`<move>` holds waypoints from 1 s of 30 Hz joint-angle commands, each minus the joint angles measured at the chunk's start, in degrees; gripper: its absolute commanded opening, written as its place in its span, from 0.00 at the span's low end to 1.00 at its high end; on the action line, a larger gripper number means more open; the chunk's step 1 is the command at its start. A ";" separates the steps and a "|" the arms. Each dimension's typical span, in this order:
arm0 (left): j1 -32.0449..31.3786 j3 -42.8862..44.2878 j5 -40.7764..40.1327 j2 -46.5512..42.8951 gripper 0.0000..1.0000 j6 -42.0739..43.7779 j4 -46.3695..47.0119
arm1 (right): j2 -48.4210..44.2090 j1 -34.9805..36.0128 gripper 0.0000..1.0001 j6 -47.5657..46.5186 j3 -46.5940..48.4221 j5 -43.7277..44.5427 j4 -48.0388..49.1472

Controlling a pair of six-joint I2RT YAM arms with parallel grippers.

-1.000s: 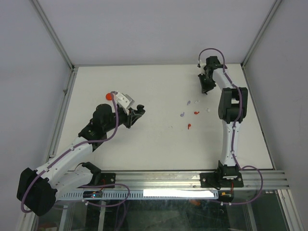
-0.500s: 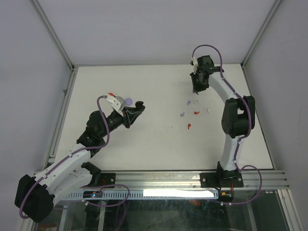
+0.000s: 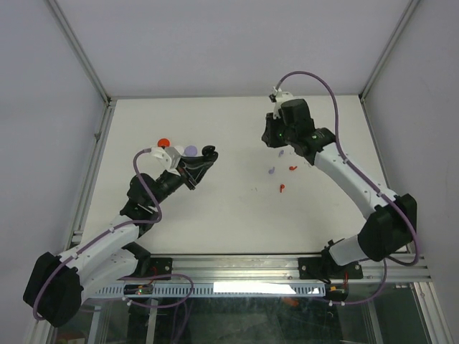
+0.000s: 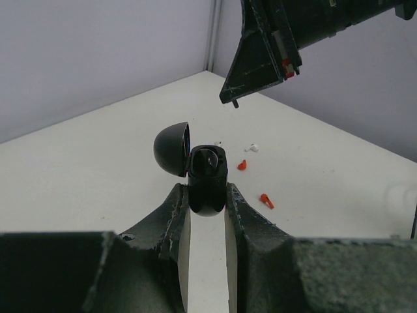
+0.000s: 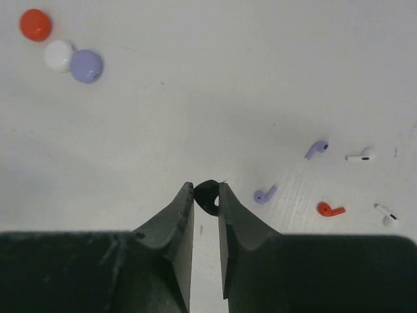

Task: Insert the wireless bluetooth earbuds into the charging case
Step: Pick up the earbud from the center of the board.

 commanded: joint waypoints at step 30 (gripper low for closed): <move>-0.22 0.61 15.32 7.07 0.00 3.69 27.66 | -24.37 23.53 0.09 11.21 -21.03 -9.89 47.73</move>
